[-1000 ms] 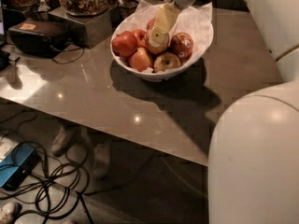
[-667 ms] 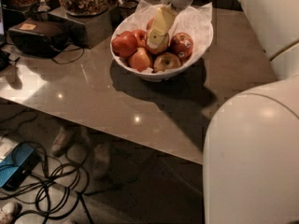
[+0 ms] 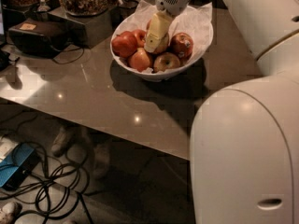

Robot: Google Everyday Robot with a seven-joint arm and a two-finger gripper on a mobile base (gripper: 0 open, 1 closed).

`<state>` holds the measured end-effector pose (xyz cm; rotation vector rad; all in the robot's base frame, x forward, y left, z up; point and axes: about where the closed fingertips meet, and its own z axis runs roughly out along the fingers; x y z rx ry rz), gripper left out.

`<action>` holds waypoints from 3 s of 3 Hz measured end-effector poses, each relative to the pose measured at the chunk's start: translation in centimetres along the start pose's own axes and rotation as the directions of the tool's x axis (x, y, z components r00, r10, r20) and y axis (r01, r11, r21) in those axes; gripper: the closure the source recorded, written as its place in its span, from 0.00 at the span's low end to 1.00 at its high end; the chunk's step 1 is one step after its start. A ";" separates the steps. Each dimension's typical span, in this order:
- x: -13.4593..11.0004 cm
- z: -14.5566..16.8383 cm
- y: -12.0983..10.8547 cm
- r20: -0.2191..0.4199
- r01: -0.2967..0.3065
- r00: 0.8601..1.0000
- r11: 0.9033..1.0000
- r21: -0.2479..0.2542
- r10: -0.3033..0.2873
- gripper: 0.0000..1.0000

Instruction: Pick apple from white bowl

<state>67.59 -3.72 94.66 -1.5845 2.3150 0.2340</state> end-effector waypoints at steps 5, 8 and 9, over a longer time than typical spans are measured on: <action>0.6 2.8 -1.4 -0.011 -0.014 1.000 1.000 0.022 0.014 1.00; 0.0 -7.4 5.5 0.200 0.213 0.954 0.975 0.063 -0.221 1.00; 0.2 -9.8 8.8 0.219 0.327 0.915 0.941 0.089 -0.339 1.00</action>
Offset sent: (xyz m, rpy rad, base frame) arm -0.0227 -0.0309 -0.0467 -0.1066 0.0789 -0.0237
